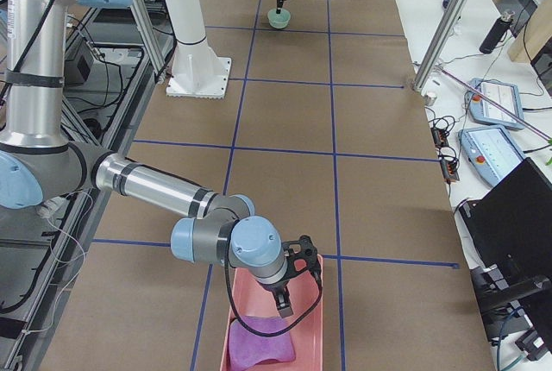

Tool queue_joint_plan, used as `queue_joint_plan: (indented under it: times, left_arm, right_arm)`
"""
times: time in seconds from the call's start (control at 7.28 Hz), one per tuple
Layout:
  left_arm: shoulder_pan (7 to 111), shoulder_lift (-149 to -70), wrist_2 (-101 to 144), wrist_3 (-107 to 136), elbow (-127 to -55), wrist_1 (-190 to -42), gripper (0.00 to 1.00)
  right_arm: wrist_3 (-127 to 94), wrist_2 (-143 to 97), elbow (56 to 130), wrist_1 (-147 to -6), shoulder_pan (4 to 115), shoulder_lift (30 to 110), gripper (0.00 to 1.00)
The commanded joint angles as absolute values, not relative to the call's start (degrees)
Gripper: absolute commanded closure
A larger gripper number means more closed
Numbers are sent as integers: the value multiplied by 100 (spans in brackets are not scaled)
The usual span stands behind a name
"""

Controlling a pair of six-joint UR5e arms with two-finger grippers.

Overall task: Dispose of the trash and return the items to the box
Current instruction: 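Grasp the green bowl with the left gripper and carry it to the clear bin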

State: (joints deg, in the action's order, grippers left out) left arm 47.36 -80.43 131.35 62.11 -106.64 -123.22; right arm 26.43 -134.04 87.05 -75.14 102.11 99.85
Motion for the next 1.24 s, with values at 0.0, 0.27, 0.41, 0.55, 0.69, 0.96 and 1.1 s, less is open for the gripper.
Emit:
queue_joint_plan:
  times: [0.0,0.27,0.41,0.55,0.69,0.96,1.1]
  left_arm:
    - [7038,-8120,14584,4221,-9929,-12217,100]
    - [8229,-9003,14590,2452,-8480,-11642,100]
    - [8783,-9583,14346,1338,-7916,-10923,100]
    - [9163,-10311,14031,205,-7214,-9942,100]
    - [9341,-10919,13836,-233,-6433,-9601,100]
    - [9378,-11214,13450,-168,-5184,-10016,100]
    - [9378,-11224,13439,285,-4681,-10611,100]
  right_arm:
    - [2646,-13403,8701,-7515,10178,9984,0]
    - [2619,-13403,8710,-7506,10143,9976,0]
    - [2610,-13403,8719,-7506,10134,9976,0]
    - [2610,-13395,8719,-7506,10108,9976,0]
    - [2558,-13403,8719,-7506,10081,9976,0]
    - [2523,-13386,8719,-7462,10011,9967,0]
    - [2296,-13394,8727,-7462,9906,9871,0]
